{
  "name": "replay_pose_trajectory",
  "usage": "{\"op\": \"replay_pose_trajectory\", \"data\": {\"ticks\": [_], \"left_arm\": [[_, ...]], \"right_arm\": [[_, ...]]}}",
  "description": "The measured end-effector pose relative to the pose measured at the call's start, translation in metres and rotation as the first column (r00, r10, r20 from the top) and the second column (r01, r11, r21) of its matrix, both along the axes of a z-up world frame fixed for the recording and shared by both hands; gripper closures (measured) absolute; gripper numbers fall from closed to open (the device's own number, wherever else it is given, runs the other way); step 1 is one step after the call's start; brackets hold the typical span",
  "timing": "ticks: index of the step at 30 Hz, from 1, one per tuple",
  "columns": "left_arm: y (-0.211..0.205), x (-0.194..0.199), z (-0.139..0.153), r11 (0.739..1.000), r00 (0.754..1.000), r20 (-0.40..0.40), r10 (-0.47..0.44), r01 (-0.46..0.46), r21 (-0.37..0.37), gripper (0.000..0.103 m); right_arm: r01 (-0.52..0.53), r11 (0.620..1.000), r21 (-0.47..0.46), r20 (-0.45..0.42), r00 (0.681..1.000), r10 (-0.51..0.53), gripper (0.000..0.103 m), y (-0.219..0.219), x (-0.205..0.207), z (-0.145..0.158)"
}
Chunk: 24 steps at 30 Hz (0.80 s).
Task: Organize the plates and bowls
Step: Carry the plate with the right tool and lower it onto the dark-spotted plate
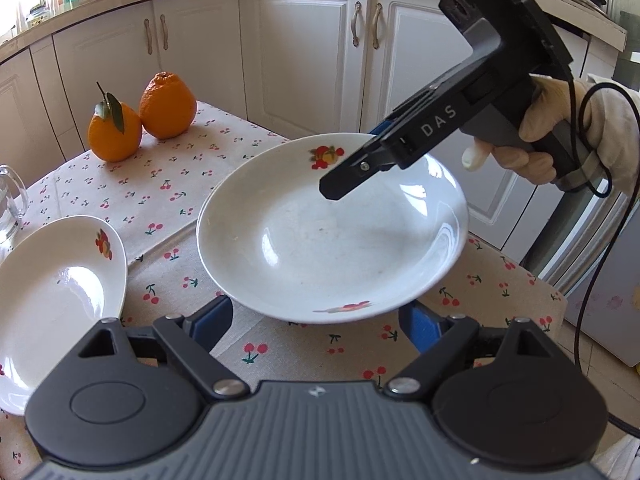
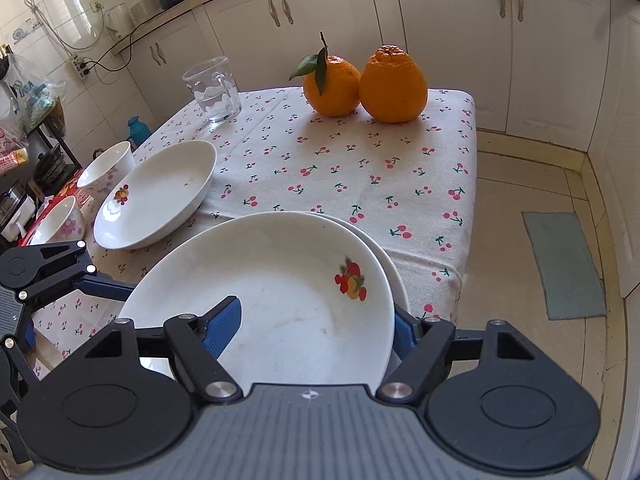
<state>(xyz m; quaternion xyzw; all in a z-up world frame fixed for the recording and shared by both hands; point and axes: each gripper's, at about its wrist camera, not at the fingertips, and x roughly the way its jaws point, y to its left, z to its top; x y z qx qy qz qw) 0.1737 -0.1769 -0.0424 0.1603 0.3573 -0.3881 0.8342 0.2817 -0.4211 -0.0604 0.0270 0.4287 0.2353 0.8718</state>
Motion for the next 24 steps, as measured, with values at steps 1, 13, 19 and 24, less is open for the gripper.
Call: {"op": "replay_pose_trajectory", "data": {"ticks": [1, 13, 19, 24], "left_arm": [[0.000, 0.000, 0.000, 1.000, 1.000, 0.006, -0.002, 0.002, -0.004, 0.013], [-0.001, -0.002, -0.004, 1.000, 1.000, 0.005, 0.004, -0.004, -0.010, 0.011], [0.001, -0.004, -0.003, 1.000, 1.000, 0.012, 0.022, -0.021, -0.015, 0.012], [0.006, -0.008, 0.001, 0.999, 0.999, 0.020, 0.032, -0.031, -0.024, 0.012]], "right_arm": [[0.003, 1.000, -0.002, 0.003, 1.000, -0.003, 0.022, -0.001, -0.002, 0.001], [0.033, 0.999, -0.020, 0.016, 0.999, -0.033, 0.021, -0.005, -0.024, 0.008], [0.039, 0.998, -0.048, 0.020, 0.999, -0.039, 0.018, 0.000, -0.028, 0.008], [0.042, 0.996, -0.075, 0.024, 0.999, -0.041, 0.018, 0.003, -0.031, 0.009]]}}
